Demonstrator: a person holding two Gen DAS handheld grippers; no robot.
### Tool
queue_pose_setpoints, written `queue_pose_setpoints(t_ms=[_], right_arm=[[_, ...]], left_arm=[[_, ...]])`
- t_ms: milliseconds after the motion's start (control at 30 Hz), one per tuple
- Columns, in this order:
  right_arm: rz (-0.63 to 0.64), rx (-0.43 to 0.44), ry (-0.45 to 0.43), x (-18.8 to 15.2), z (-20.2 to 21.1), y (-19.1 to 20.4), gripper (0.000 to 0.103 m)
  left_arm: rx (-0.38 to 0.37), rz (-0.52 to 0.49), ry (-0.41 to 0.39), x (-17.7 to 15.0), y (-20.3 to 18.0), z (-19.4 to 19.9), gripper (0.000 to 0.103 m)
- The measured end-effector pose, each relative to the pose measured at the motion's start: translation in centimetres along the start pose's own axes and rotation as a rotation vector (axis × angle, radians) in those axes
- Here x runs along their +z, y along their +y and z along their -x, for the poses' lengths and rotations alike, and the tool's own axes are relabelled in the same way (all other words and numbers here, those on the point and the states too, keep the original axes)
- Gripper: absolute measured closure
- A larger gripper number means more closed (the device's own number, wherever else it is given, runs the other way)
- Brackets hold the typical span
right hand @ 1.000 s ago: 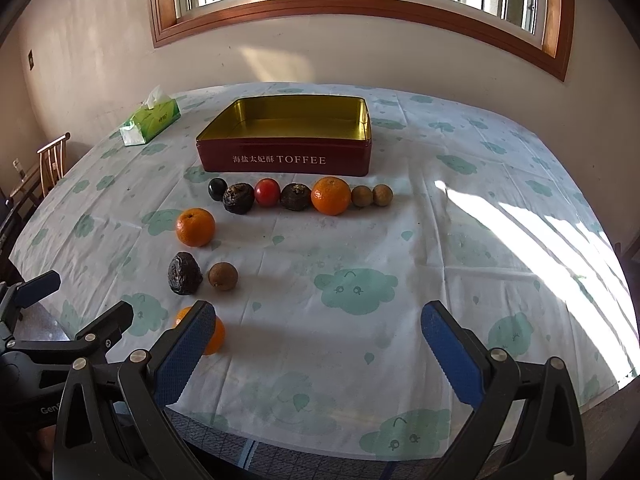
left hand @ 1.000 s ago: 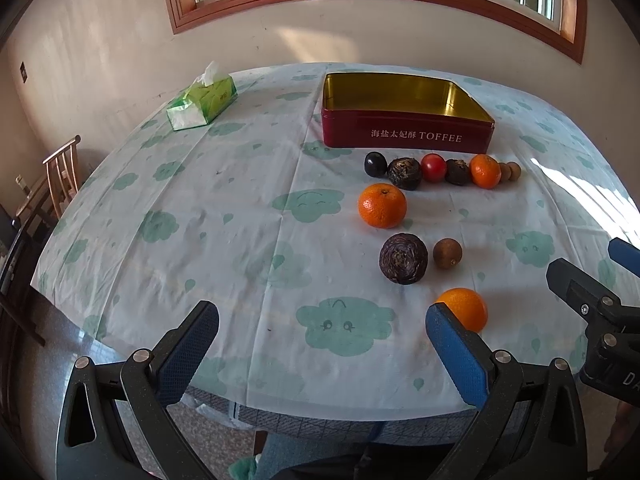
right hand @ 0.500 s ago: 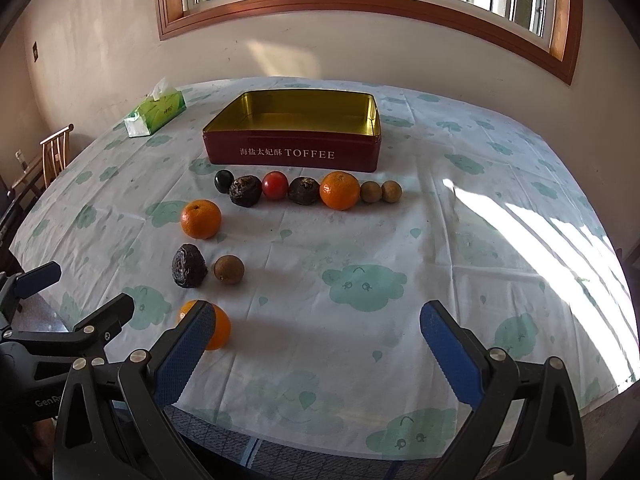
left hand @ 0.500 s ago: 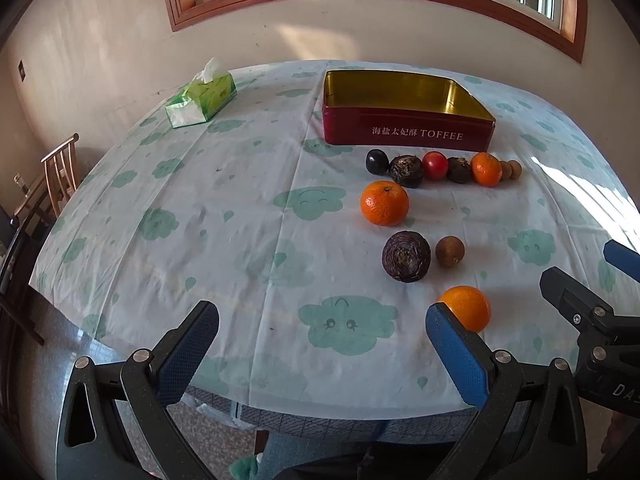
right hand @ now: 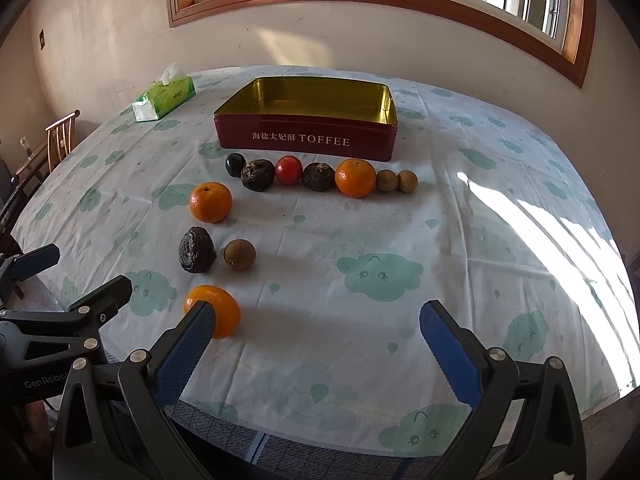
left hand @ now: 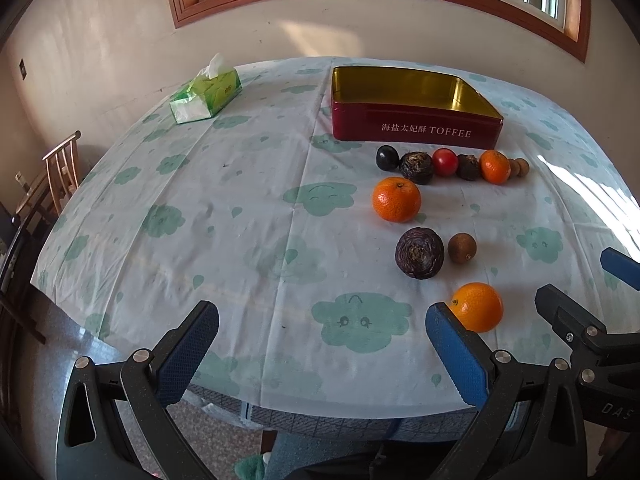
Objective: Organize fruits
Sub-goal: 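Move the right tool toward the orange while the left tool approaches the dark wrinkled fruit, then close the right tool around the orange and lift it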
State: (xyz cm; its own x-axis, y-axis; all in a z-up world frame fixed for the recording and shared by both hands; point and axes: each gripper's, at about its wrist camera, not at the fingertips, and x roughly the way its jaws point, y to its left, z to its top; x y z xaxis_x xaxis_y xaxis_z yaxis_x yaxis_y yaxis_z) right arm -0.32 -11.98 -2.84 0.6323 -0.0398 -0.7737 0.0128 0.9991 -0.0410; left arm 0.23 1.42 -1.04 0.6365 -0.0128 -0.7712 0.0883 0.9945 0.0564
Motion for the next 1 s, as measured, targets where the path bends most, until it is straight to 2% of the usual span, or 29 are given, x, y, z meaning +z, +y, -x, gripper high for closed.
queue_pose_setpoints(t_ms=[167,233,367,667,867,900,1000], right_arm=[[0.022,0.012,0.003,-0.2,-0.1,0.6,0.005],[0.034,0.022,0.004,-0.2,-0.2,0.9,0.006],[0.061,0.045,0.031,-0.3,-0.8,1.6,0.017],[0.149,0.123,0.089,-0.4,-2.1,4.2,0.037],[0.213,0.141,0.108,-0.3,-2.9,5.8,0.047],[0.216,0.142,0.114,-0.3,-3.2,5.9,0.052],[0.216,0.155,0.135,-0.5,-3.9,6.0,0.058]], left_arm=[[-0.003,0.014,-0.010,0.2,1.1,0.1,0.000],[0.028,0.008,0.001,0.4,1.7,-0.1,0.000],[0.072,-0.002,0.036,0.4,2.9,-0.3,0.000],[0.038,0.038,0.055,0.1,3.5,-0.8,0.000],[0.022,0.054,0.091,0.1,3.5,-1.2,0.000],[0.017,0.058,0.092,0.0,3.6,-1.3,0.000],[0.020,0.057,0.093,0.0,3.6,-1.4,0.000]])
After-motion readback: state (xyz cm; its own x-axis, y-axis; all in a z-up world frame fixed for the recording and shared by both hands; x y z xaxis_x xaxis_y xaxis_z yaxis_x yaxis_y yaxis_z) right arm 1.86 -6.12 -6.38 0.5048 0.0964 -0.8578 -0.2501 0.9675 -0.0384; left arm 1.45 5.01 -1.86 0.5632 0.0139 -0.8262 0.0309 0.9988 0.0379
